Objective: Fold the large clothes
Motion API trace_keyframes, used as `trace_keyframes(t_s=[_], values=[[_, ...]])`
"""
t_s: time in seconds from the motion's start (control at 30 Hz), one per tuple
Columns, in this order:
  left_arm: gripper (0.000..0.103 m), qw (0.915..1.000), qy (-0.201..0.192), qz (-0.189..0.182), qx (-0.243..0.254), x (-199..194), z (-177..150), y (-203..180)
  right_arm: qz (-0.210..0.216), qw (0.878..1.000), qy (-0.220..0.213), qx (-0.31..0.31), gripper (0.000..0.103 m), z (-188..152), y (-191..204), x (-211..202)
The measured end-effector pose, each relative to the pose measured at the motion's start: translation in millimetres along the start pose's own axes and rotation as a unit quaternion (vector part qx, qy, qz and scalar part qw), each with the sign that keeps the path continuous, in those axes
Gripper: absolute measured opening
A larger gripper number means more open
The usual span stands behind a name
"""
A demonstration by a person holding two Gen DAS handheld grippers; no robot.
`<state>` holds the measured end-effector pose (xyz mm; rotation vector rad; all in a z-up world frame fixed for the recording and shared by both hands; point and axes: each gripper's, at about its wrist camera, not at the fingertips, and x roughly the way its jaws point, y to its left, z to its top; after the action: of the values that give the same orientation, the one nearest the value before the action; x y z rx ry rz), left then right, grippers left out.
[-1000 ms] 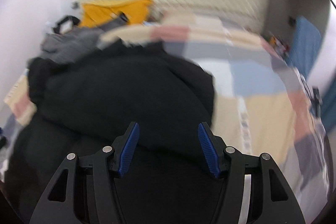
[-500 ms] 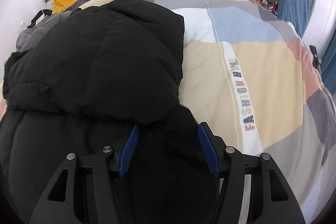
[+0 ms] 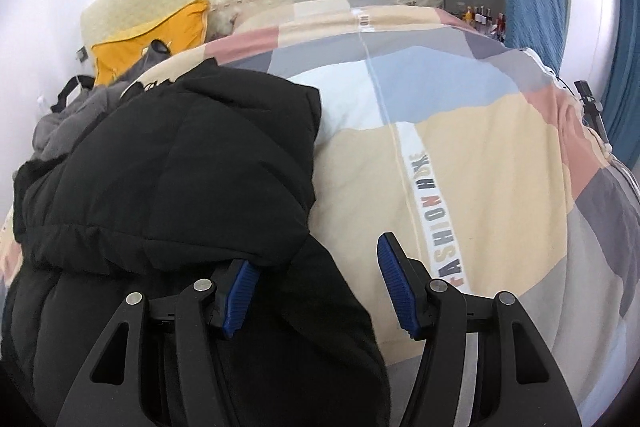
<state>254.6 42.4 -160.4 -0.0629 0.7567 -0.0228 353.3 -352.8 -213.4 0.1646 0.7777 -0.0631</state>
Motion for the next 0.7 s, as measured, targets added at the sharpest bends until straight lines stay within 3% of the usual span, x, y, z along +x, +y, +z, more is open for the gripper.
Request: trace_keyframes(t_s=[0.2,0.4,0.57,0.7], values=[[0.103,1.0,0.001,0.001,0.006,1.8,-1.3,-1.9,-0.002,0.999,0.012,0.039,0.057,-3.2,-17.7,5.6],[0.103,0.9999,-0.007,-0.001,0.013,-4.1,0.9,-6.4,-0.022,1.0,0.018,-0.014,0.057,-6.4,6.7,-17.9],[0.103,0.999,-0.034,-0.004,0.03,-19.1,12.7,-23.1,0.003,1.0,-0.016,-0.016,0.059,-2.6,25.2,-62.1],[0.103,0.998,-0.05,-0.017,0.036,-26.3,45.9,-41.8,0.026,0.996,-0.068,-0.042,0.059,15.4,53.7,-85.2]])
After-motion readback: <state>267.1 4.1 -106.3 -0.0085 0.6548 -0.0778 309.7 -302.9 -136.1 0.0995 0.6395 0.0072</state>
